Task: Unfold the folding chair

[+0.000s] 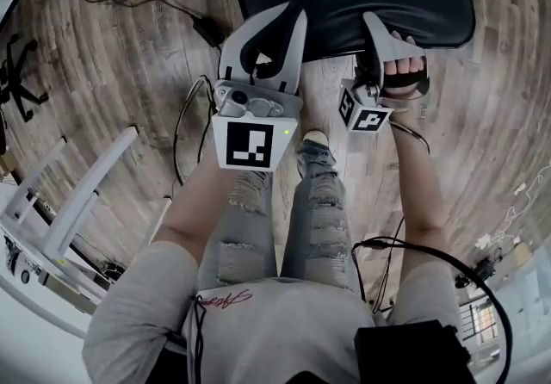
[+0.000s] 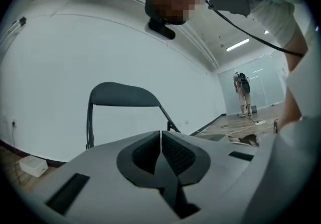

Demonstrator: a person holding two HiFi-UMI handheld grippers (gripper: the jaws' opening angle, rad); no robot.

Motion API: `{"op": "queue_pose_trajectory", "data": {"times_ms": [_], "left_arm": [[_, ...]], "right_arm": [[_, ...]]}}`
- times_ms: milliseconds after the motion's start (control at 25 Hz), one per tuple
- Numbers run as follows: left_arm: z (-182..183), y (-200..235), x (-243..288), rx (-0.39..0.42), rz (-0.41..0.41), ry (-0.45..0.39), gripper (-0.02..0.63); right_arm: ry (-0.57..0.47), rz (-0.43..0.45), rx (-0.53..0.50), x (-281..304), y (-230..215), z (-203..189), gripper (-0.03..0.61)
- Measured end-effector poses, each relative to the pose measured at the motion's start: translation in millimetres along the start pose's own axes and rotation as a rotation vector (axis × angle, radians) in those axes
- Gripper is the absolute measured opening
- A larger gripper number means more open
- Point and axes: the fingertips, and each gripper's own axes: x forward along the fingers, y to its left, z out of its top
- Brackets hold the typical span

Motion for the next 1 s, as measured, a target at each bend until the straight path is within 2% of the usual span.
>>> {"op": "queue_pose_trajectory", "data": {"times_ms": [160,400,600,720,1000], "left_arm": [[-24,-35,-27,0.060,0.016,0.024,0.017],[-53,-73,-60,0.067,0.010,0.041,0.017],[-71,-88,-64,0.051,0.026,0.011,0.017],[-78,-97,-66,0.059,0.000,0.014,0.017],[-90,-97,-76,0.052,0.002,0.017,0.017]], "right_arm": [[-0.013,-0.004,0.002,-11,20,-3,0.259],[0.001,-0.025,0.002,-24,39,3,0.262],[0.007,-0.043,0.019,-21,35,8,0.264],[0.013,-0.084,0.051,-26,35,5,0.264],[0.016,-0.170,0.143,-36,30,4,0.264]]}}
